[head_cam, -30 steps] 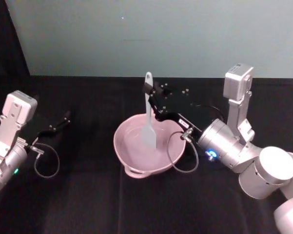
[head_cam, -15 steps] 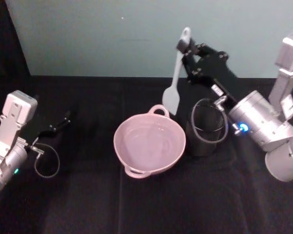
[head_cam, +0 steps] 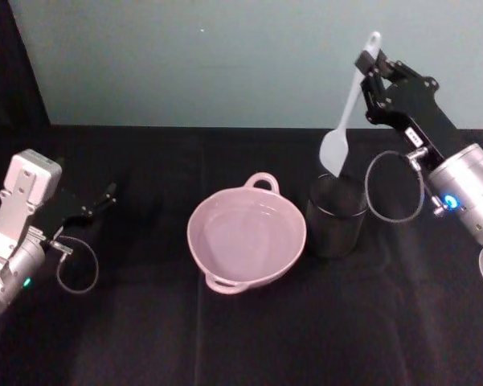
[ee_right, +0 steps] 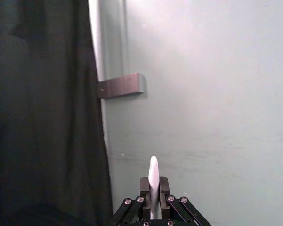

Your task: Use the one hand to pick up the spoon and stir the clear water in the bowl.

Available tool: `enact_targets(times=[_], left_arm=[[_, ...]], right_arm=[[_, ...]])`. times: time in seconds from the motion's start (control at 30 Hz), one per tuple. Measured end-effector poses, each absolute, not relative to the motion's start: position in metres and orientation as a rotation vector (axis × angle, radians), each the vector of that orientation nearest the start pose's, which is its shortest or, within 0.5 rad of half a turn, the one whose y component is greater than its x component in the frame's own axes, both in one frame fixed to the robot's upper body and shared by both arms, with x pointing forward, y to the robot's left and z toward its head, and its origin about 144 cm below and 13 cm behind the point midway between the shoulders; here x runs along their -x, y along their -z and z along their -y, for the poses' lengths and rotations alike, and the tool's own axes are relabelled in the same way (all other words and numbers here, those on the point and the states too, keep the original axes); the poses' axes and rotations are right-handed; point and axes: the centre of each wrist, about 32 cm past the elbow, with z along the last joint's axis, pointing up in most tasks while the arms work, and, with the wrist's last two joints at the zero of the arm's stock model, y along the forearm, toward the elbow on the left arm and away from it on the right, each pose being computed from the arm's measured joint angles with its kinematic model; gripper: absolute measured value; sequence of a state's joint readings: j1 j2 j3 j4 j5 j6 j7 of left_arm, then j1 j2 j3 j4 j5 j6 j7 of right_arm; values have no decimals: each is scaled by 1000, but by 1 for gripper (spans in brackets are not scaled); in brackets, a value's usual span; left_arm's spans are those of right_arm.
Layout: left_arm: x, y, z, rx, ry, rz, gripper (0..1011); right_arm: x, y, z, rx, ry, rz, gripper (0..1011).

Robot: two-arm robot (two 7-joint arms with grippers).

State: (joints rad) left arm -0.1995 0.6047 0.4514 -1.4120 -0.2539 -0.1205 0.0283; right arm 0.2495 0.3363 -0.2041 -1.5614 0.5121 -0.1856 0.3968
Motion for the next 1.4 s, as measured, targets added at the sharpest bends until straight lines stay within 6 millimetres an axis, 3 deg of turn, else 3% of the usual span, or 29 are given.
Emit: enact_targets(times=[0.3, 0.83, 1.4], left_arm=[[-489, -1140, -310, -304, -1248, 285, 1011], [-489, -1140, -310, -304, -1248, 285, 1011], [-489, -1140, -310, -304, -1248, 285, 1011]], right_arm=[[-523, -1201, 274, -317, 1026, 136, 116], [-520, -1156, 263, -289, 1027, -4, 117], [-508, -1138, 253, -325, 1091, -121, 117]])
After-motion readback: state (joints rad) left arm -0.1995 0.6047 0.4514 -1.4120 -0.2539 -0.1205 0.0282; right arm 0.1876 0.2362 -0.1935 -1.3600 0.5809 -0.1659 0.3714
